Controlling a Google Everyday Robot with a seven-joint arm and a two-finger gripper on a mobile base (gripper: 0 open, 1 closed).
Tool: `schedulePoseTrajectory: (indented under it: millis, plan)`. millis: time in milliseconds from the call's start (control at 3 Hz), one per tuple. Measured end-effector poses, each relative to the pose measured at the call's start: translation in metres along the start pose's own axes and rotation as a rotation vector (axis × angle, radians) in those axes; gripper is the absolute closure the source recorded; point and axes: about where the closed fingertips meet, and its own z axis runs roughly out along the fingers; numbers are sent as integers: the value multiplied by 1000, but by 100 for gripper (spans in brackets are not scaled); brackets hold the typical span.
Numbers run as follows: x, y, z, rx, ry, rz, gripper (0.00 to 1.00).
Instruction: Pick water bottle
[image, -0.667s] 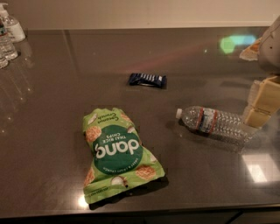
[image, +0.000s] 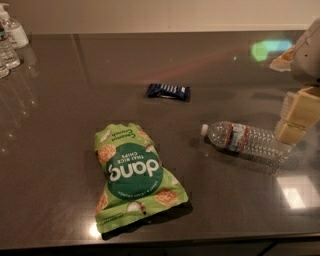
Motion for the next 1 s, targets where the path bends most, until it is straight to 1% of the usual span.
schedulePoseTrajectory:
  millis: [667,1000]
  plan:
    - [2,2,37,-85,-28,-5,0]
    - [0,10,56,-126,-26,-15,0]
